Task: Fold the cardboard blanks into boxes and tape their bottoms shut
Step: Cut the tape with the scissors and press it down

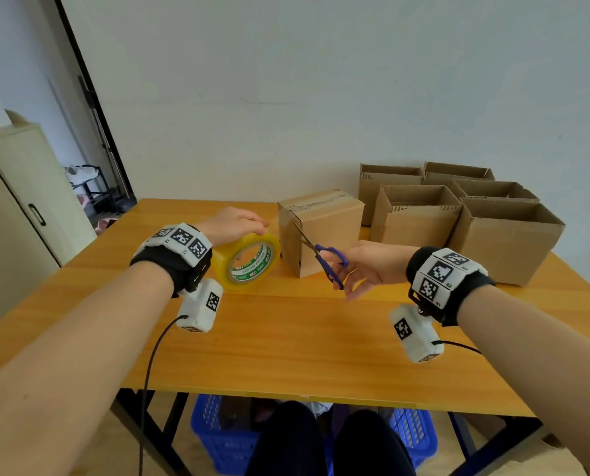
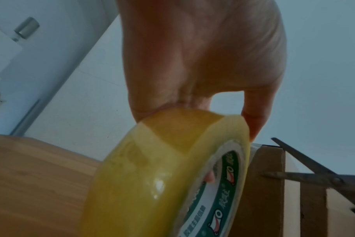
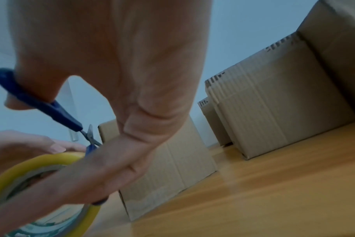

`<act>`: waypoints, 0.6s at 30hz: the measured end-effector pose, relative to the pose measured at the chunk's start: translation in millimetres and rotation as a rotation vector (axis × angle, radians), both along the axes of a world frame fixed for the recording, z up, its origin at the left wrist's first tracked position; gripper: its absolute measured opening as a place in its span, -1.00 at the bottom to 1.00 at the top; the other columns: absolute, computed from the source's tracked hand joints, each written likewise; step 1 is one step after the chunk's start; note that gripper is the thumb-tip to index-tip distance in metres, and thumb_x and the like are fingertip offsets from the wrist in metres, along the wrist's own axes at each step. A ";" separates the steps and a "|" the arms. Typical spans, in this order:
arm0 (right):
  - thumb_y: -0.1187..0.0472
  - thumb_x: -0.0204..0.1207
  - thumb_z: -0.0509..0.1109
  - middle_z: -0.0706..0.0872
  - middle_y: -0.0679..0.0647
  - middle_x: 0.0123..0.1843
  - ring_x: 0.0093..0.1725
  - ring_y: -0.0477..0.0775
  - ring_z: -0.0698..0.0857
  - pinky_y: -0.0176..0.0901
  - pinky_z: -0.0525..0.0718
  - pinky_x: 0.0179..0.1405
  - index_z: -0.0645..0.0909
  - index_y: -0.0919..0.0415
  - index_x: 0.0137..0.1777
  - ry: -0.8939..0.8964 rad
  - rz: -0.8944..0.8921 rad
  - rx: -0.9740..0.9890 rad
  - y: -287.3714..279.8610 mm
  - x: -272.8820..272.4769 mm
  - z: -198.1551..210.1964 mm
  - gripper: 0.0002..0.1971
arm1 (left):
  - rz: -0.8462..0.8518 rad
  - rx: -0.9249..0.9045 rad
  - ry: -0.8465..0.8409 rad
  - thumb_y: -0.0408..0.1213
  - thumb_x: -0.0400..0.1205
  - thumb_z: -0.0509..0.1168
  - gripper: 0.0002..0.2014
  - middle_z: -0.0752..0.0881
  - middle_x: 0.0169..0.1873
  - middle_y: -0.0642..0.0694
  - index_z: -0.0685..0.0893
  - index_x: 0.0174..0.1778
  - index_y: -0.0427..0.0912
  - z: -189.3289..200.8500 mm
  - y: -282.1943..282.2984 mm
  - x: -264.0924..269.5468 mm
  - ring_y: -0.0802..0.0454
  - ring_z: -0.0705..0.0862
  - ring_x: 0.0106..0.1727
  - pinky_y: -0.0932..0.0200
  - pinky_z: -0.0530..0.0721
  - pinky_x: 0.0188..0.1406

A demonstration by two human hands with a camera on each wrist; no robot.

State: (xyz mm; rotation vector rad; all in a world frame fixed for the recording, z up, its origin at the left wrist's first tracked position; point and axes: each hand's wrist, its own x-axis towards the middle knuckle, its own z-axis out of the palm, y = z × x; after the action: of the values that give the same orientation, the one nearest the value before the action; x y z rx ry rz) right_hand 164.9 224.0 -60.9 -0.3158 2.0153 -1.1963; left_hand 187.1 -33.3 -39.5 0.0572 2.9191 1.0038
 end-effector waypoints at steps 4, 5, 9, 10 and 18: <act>-0.26 0.22 0.38 0.71 0.24 -0.13 -0.34 0.04 0.71 -0.06 0.78 -0.20 0.58 0.35 0.01 -0.012 -0.036 -0.070 -11.8 -1.3 2.6 -0.36 | 0.006 0.008 -0.001 -0.27 0.65 0.27 -0.68 0.59 0.37 -0.09 0.64 0.33 -0.18 0.4 0.4 0.9 0.00 0.47 0.41 0.14 0.37 0.34; -0.27 0.23 0.38 0.71 0.23 -0.14 -0.35 0.04 0.70 -0.06 0.78 -0.21 0.58 0.36 0.03 -0.004 -0.035 -0.081 -14.7 -2.0 3.1 -0.34 | 0.006 0.012 -0.002 -0.27 0.65 0.27 -0.67 0.59 0.37 -0.08 0.63 0.33 -0.18 0.2 0.4 0.9 0.00 0.47 0.41 0.17 0.36 0.32; -0.26 0.25 0.38 0.72 0.23 -0.18 -0.39 0.03 0.69 -0.06 0.79 -0.26 0.60 0.35 0.00 0.046 -0.027 -0.108 -24.9 -2.9 4.4 -0.37 | -0.004 0.021 -0.004 -0.26 0.64 0.27 -0.67 0.58 0.38 -0.09 0.63 0.34 -0.16 -0.6 0.4 1.0 0.00 0.47 0.42 0.20 0.36 0.29; -0.25 0.27 0.38 0.72 0.23 -0.18 -0.39 0.03 0.69 -0.05 0.80 -0.25 0.60 0.34 -0.04 0.056 -0.026 -0.113 -26.7 -2.5 4.5 -0.41 | -0.009 0.015 -0.002 -0.25 0.65 0.27 -0.67 0.58 0.38 -0.08 0.63 0.34 -0.16 -0.3 0.5 1.2 0.00 0.47 0.42 0.21 0.36 0.29; -0.14 0.49 0.34 0.72 0.25 -0.18 -0.44 0.01 0.68 -0.14 0.76 -0.41 0.60 0.35 -0.01 0.141 -0.033 -0.124 -29.0 -1.0 7.6 -0.53 | -0.012 0.033 0.021 -0.25 0.64 0.28 -0.69 0.60 0.34 -0.04 0.66 0.30 -0.13 -0.5 -3.1 2.7 0.03 0.48 0.39 0.24 0.37 0.20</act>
State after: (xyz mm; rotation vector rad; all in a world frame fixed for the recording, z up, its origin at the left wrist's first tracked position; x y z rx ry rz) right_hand 163.9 195.0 -53.2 -0.4407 2.0769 -1.3565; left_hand 189.8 -36.3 -39.9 0.0865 2.9170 1.0563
